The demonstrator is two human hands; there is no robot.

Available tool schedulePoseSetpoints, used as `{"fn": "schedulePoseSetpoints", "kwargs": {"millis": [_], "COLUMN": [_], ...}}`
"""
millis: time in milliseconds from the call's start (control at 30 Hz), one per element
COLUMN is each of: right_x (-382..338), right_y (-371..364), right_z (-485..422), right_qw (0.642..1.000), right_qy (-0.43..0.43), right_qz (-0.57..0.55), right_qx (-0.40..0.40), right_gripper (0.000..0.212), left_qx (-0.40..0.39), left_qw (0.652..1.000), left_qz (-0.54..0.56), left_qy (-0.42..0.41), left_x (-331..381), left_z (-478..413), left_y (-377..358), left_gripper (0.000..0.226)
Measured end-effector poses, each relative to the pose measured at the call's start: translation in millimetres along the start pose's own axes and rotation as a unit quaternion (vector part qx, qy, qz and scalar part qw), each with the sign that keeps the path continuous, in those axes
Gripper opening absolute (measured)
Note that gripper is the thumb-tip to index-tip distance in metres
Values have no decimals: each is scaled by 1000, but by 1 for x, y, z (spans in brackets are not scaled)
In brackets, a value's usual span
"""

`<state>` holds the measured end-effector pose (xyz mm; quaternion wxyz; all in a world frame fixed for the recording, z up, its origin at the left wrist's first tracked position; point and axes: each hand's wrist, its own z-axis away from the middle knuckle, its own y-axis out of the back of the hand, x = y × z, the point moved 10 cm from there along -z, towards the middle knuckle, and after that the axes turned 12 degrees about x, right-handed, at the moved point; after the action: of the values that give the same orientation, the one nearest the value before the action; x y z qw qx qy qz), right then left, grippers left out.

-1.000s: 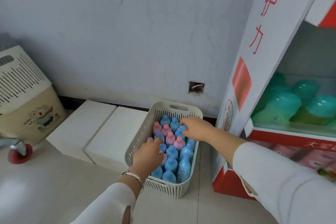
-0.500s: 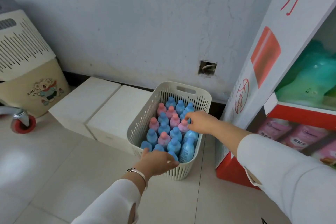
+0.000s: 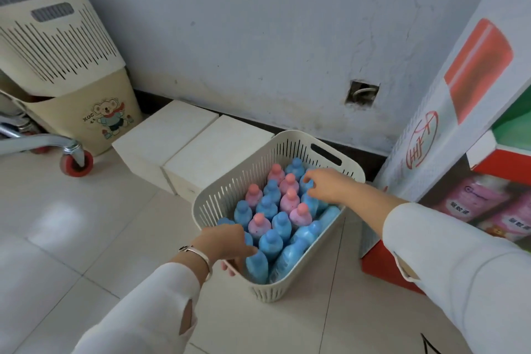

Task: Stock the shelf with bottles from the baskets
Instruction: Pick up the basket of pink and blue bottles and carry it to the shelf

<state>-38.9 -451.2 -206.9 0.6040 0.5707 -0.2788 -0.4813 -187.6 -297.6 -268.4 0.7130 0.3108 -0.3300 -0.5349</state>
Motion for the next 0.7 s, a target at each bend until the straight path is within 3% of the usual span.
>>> {"fn": "schedulePoseSetpoints", "kwargs": {"millis": [100,167,233,333,500,700], "right_x": [-1,3,12,27,35,50], "right_y": [-2,1,6,-8,-33,-23], "right_z": [-5,-8,-9,-13,-20,-7], "right_qw": [1000,998,993,989,980,975], "right_qy": [-3,-20,-64,-131,-200,-205], "right_qz": [19,44,56,31,-5,77], "right_qx": [23,51,79,53,8,28], "right_gripper": [38,41,46,55,76,46], "left_qx": [-51,46,199,293,260,264], "left_qw": [997,992,972,945,947,939], "left_qz": [43,70,8,-61,42,103], "left_qy": [49,95,122,130,185,195], "left_x": [-24,-47,-74,-94,-107,-100], "left_z": [9,11,15,25,22,18], "left_y": [-11,11,45,60,29,12], "left_gripper": [47,33,21,26,54,55]}}
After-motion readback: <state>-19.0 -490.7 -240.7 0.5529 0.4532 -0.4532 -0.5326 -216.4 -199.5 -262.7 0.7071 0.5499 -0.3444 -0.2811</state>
